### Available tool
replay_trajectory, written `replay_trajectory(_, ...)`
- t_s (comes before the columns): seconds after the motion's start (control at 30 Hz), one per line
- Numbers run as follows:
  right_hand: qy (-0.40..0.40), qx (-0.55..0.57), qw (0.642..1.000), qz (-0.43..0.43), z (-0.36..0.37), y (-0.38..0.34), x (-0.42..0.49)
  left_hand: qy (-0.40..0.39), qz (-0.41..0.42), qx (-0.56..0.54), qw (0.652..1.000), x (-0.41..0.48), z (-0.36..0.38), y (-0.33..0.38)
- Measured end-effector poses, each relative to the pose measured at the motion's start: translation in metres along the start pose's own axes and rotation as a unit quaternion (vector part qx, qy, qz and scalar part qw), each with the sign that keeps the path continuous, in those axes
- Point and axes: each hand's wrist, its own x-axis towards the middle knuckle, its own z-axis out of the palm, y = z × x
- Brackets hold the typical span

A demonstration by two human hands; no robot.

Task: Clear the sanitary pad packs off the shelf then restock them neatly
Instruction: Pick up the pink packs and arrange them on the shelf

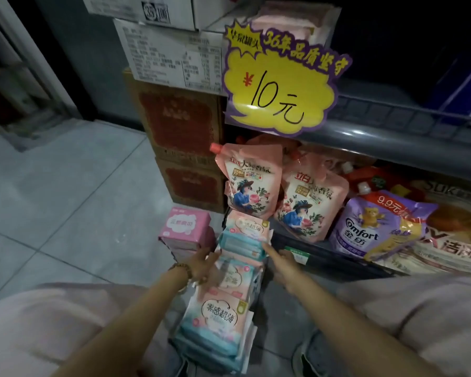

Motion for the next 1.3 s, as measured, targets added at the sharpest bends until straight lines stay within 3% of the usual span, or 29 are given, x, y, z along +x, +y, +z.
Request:
replay_trajectory(0.1,-0.016,0.049,0.998,0.036,-0.002,0.0,0.012,0.0,-0.029,-0.049,0.998,0.015,0.003,0.006)
replay_trajectory(0.23,-0.08,0.009,0.994,0.07,0.003,0.014,0.008,-0.013,-0.071,-0.052,0.996,0.017,0.006,0.012)
replay_trajectory(0.37,-0.146,-0.009,0.983,0.111,0.021,0.049,0.007,-0.079,-0.107,-0.005,0.991,0.025,0.007,-0.018)
replay_trajectory(0.5,-0.126,0.021,0.986,0.109,0.034,0.064,0.004,-0.087,-0.094,-0.002,0.992,0.006,0.01,-0.007)
replay_trajectory(0.7,-0.12,0.059,0.99,0.046,0.033,0.057,-0.016,-0.004,-0.08,-0.073,0.994,-0.005,0.003,-0.003)
replay_trajectory(1.0,-0.123,0.034,0.979,-0.161,0.019,0.023,-0.058,0.076,0.069,-0.15,0.983,-0.043,-0.024,0.023)
replay_trajectory(1.1,-0.132,0.125,0.967,-0.18,0.014,0.008,-0.072,0.114,0.112,-0.209,0.965,-0.058,-0.034,0.038)
replay_trajectory(1.2,-0.204,0.266,0.934,-0.12,0.015,0.004,-0.085,0.161,0.117,-0.313,0.929,-0.067,-0.021,0.05)
replay_trajectory(1.3,-0.258,0.312,0.912,-0.064,0.015,0.007,-0.094,0.057,0.067,-0.367,0.926,-0.072,-0.002,0.051)
